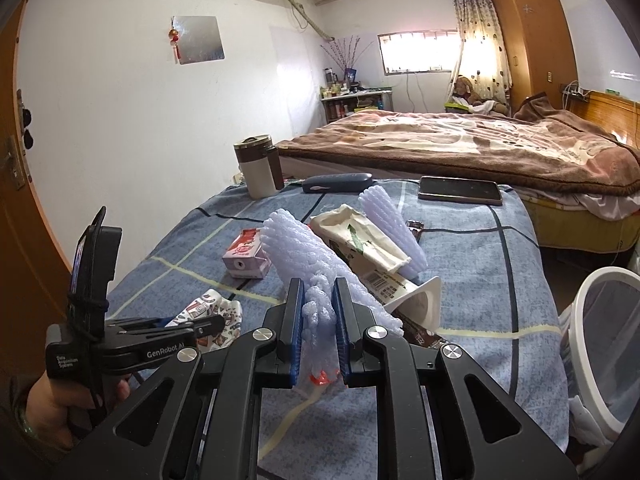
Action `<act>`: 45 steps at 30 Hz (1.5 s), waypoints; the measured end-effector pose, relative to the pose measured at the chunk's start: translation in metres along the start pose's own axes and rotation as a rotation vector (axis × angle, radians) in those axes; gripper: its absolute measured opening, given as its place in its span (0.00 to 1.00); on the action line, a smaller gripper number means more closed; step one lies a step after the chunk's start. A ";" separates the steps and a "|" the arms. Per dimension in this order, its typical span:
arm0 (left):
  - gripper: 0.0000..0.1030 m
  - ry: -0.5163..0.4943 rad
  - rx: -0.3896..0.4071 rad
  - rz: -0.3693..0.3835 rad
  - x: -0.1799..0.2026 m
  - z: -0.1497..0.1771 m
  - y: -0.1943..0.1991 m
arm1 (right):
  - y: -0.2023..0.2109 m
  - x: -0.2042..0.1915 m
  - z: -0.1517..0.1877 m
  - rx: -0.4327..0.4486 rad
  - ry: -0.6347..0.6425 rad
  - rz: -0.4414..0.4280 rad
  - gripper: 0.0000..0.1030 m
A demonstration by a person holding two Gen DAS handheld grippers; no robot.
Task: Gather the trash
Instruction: 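Carry both items to the white bin and open both grippers to drop them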
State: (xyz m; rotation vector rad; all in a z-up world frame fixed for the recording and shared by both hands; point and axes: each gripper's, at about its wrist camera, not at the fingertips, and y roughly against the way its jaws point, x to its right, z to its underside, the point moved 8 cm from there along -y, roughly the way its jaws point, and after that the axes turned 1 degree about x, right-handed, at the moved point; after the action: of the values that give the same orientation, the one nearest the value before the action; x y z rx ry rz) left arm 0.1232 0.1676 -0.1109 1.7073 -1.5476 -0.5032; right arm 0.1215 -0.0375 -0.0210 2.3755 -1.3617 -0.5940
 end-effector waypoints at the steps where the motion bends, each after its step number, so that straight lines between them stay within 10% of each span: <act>1: 0.23 -0.014 0.009 -0.009 0.003 -0.001 0.002 | 0.002 0.000 -0.001 0.003 -0.002 0.000 0.16; 26: 0.22 -0.257 0.164 0.226 0.163 -0.025 0.071 | 0.073 0.090 -0.003 0.091 -0.128 0.196 0.16; 45: 0.23 -0.456 0.060 0.476 0.350 -0.002 0.034 | 0.122 0.212 0.017 0.071 -0.266 0.528 0.16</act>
State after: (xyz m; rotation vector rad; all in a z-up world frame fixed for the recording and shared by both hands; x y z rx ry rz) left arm 0.1678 -0.1676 -0.0148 1.2467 -2.2338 -0.6234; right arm 0.1199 -0.2821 -0.0166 1.9032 -2.0541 -0.7245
